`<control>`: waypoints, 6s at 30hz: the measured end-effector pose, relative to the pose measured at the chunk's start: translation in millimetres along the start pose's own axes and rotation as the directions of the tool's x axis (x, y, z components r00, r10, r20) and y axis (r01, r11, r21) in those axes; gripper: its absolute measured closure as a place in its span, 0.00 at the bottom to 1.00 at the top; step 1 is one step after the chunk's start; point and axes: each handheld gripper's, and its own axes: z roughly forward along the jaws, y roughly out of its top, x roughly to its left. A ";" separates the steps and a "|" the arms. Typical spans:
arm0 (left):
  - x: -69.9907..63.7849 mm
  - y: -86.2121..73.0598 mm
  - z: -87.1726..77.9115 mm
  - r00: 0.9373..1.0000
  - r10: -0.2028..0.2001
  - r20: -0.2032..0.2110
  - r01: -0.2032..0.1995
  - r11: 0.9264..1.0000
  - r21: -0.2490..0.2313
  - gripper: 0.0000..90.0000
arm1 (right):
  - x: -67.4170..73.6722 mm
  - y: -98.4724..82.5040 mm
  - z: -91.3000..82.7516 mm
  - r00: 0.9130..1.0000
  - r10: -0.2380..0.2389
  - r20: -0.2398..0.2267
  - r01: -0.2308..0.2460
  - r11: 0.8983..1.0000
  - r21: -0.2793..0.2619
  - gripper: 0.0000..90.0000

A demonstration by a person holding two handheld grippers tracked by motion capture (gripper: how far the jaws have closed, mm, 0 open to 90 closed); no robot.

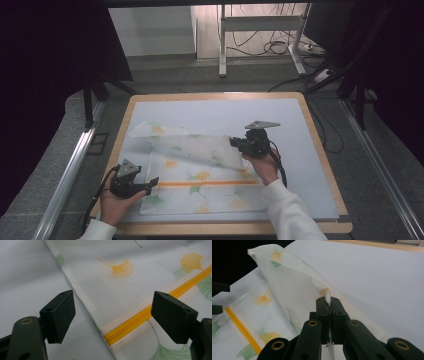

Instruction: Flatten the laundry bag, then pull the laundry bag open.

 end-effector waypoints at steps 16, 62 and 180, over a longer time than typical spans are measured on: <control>0.1 -0.1 0.1 1.000 0.003 -0.001 -0.003 1.000 0.002 0.21 | -23.8 0.1 -3.1 0.998 0.053 0.030 -0.053 0.998 -0.028 0.96; 1.7 1.5 -0.2 1.000 -0.008 0.023 0.008 1.000 -0.018 0.21 | -102.9 62.7 22.5 0.937 0.065 0.344 -0.048 0.997 -0.057 0.52; -113.8 93.3 61.2 0.945 0.241 0.221 -0.235 0.970 -0.055 0.33 | 14.4 -129.4 -84.6 0.994 -0.093 -0.058 0.104 0.971 0.216 0.99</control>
